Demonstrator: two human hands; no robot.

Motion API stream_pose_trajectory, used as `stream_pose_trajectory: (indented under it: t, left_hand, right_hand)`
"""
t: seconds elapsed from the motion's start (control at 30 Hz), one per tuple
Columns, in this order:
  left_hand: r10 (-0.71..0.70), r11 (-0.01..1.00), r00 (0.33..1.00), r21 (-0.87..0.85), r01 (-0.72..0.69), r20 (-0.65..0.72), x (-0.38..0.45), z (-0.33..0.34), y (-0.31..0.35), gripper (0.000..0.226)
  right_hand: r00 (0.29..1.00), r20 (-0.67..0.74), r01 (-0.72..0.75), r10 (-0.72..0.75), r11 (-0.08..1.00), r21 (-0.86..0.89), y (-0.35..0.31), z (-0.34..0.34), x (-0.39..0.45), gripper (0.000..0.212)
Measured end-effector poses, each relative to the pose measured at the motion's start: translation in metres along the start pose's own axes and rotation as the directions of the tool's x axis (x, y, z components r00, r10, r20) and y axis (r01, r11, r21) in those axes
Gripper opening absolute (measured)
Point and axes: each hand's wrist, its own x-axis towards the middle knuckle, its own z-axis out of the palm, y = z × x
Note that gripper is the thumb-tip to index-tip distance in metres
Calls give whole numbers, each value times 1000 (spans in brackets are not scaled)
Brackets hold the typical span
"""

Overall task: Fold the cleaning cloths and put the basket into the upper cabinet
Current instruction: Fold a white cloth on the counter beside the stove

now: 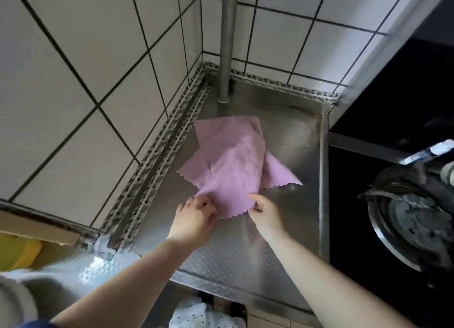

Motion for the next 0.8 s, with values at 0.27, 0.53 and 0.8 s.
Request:
stream_pose_trajectory:
  t: [0.27,0.53,0.8]
  left_hand:
    - [-82,940,979,-341,14,-186,24,-60,14,23]
    - [79,881,887,-384,-276,-455,51,-175,57,9]
    - [137,891,817,-291,-349,-560,59,-251,72,12]
  right_hand:
    - [959,-186,222,-212,975,32,-33,-6,0,28]
    - [872,-356,362,-336,932,6,-122,-65,9,18]
    - [772,-284,405,-568,785,-468,-160,-139,8,26]
